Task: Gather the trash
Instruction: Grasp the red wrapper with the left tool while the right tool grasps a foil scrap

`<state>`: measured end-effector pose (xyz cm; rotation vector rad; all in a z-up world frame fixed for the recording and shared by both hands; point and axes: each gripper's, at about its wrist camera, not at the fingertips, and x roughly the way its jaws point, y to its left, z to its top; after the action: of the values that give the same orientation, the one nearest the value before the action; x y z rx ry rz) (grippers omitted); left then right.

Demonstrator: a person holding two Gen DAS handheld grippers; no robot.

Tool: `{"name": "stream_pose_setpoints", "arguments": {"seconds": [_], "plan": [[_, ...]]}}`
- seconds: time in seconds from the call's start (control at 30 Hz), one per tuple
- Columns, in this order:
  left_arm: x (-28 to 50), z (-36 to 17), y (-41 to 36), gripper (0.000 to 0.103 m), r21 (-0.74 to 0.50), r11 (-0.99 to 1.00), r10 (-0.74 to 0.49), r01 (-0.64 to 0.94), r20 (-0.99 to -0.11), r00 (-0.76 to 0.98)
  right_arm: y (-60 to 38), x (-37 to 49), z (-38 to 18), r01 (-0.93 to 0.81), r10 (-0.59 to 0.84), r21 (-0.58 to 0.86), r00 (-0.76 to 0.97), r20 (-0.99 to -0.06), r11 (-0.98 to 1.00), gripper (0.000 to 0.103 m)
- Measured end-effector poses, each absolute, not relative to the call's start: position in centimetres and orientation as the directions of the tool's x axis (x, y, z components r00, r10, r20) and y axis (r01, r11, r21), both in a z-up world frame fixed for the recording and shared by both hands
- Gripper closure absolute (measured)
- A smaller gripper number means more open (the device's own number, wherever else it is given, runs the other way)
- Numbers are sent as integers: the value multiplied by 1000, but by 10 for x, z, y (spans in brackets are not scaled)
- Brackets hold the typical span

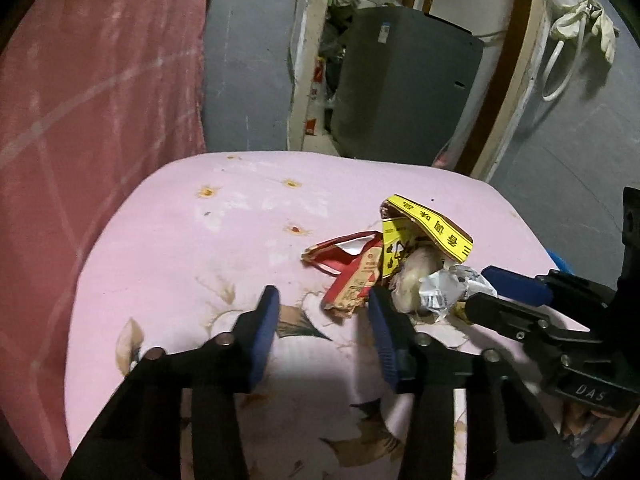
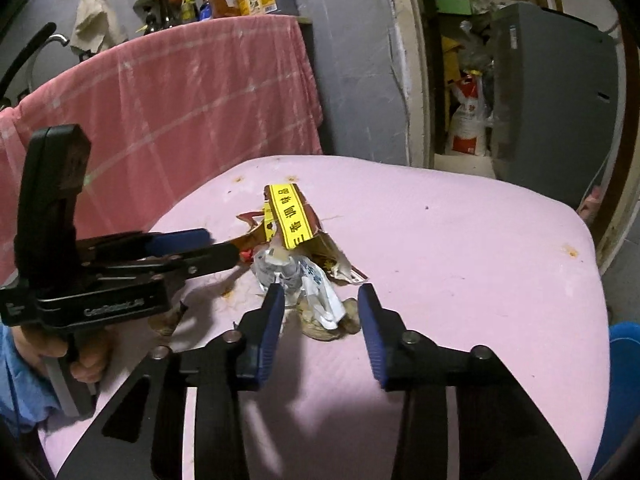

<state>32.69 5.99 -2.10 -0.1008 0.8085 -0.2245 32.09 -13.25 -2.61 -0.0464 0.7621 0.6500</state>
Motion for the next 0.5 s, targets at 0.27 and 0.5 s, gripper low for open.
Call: {"name": "stream_pose_setpoints", "arguments": {"seconds": [0.27,0.5], "plan": [[329,-18,59,89,-193,964,-265,181,-697,666,-131,317,-26,-583,533,172,533,-657,794,96],[313,-10,56,96,-177,969,-249,174,-681,689,-135,309,-23,-590,546,171,545,-637,789,98]]}}
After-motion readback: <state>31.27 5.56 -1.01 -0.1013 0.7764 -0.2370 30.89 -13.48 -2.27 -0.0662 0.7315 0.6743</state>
